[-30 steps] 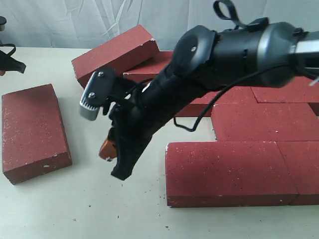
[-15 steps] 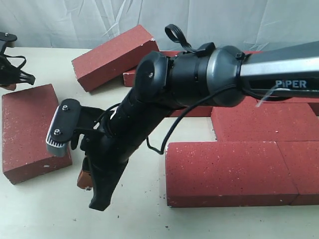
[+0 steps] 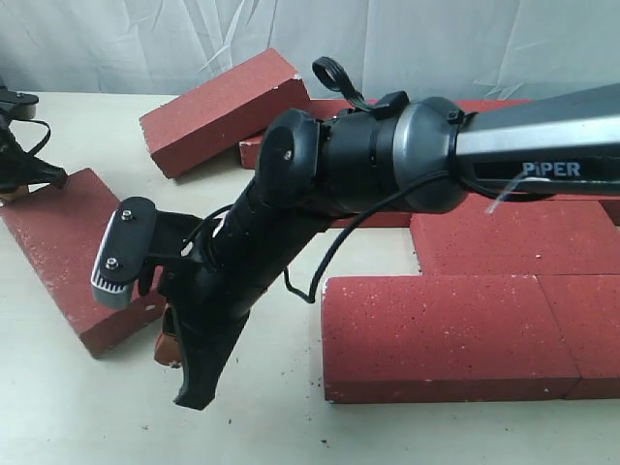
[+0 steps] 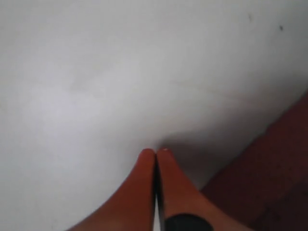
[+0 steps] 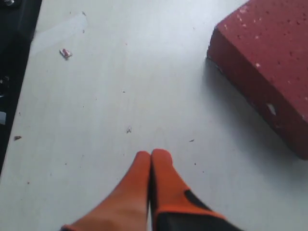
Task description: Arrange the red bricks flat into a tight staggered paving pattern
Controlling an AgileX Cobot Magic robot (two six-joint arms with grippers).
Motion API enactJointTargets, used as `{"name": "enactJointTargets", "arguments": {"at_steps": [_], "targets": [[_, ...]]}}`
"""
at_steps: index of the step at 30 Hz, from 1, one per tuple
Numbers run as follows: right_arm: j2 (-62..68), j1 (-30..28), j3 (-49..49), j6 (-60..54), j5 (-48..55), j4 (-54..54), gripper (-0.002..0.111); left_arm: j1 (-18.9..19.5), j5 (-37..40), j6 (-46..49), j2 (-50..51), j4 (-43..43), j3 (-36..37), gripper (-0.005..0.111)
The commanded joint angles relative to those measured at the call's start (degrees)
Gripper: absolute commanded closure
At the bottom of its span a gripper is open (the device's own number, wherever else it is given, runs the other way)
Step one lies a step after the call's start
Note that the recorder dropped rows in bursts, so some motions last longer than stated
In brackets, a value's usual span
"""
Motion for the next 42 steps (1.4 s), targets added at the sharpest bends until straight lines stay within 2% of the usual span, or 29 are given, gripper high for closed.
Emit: {"name": "enactJointTargets", "arguments": {"at_steps": [1,8,14,18,22,25,31,38,42], "targets": [[-0.04,-0.47,-0.44,1.75,-0.46,-7.56,0.109,-0.02,7.81,-0.02,-0.10,-0.45,0.24,0.107],[-0.04,-6.08,-0.44,13.90,-3.48,-20.34,0.109,-0.12,6.57,0.10,-3.65,-1.23,5.30,0.107],[-0.04,-12.85,-0.44,19.30,-9.82,-13.49,0.109,0.02,0.33,-4.37,-7.44,0.00,7.17,0.107],[-0.04,-13.35,-0.44,19.30,-10.53,-12.20,0.109,0.02,-3.16,-14.81,-8.14,11.39,8.51,0.107],[0.76,-13.35,-0.44,20.03,-13.79,-12.15,0.109,0.02,-8.60,-26.09,-8.98,25.04,13.01,0.107],[1.84,-13.35,-0.44,20.23,-17.61,-12.26,0.109,0.26,-11.85,-31.39,-12.09,29.92,17.04,0.107],[1.97,-13.35,-0.44,20.98,-14.90,-13.43,0.109,0.42,-25.91,-32.66,-20.51,20.68,25.53,0.107],[1.63,-13.50,-0.54,22.31,-13.18,-13.90,0.109,0.85,-31.11,-31.53,-23.56,20.92,33.12,0.107],[3.50,-13.75,-4.01,25.34,-14.65,-13.88,0.109,1.33,-34.30,-31.43,-21.57,19.35,32.95,0.107]]}}
